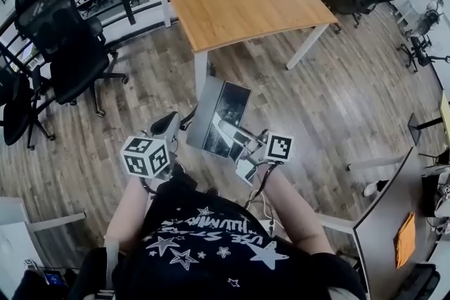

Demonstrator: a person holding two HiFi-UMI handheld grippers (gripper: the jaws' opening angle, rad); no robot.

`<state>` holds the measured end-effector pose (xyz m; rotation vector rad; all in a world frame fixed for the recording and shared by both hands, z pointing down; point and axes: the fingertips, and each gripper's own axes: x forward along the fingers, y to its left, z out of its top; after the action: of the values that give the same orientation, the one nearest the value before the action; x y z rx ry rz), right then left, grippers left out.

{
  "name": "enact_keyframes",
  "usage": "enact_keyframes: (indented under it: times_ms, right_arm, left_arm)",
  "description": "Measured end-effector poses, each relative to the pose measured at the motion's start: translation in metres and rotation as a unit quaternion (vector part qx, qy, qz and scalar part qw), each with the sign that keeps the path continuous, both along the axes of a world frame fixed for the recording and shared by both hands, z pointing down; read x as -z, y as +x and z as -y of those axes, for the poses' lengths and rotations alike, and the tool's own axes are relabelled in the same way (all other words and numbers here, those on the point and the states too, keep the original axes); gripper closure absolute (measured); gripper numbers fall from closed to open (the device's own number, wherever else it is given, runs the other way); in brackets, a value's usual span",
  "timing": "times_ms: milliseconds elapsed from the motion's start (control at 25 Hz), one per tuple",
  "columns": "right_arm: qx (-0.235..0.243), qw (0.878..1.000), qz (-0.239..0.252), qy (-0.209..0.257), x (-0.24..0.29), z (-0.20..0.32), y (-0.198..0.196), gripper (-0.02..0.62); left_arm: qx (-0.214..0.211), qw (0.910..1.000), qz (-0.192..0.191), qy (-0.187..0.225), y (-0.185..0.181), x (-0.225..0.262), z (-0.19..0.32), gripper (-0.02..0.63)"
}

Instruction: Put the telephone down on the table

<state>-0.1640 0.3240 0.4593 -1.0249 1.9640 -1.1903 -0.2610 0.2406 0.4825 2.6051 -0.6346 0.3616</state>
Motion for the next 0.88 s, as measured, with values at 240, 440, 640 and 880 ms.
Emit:
enact_keyframes:
  times_ms: [240, 440, 640, 880]
  right_arm:
    - [0.001, 1.0, -0.005, 0.002, 0.002, -0.012, 0.003, 0.431]
    - [-0.005, 1.0, -0.006, -0.011, -0.006, 0.001, 0.012, 0.43]
    - [-0.026, 0.999, 0.002, -0.029, -0.016, 0.027, 0.03, 0.43]
    - [-0.044, 0.998, -0.015, -0.037, -0.028, 0.086, 0.078, 0.43]
  left_arm:
    - [0.001, 1.0, -0.002, 0.004, 0.002, 0.003, -0.012, 0.604]
    - [-0.003, 1.0, -0.003, 0.004, 0.011, 0.001, 0.003, 0.604]
    - [-0.015, 0.9999, -0.002, -0.005, 0.03, -0.011, 0.037, 0.604]
    - [-0.031, 0.9994, -0.005, -0.011, 0.076, -0.028, 0.105, 0.604]
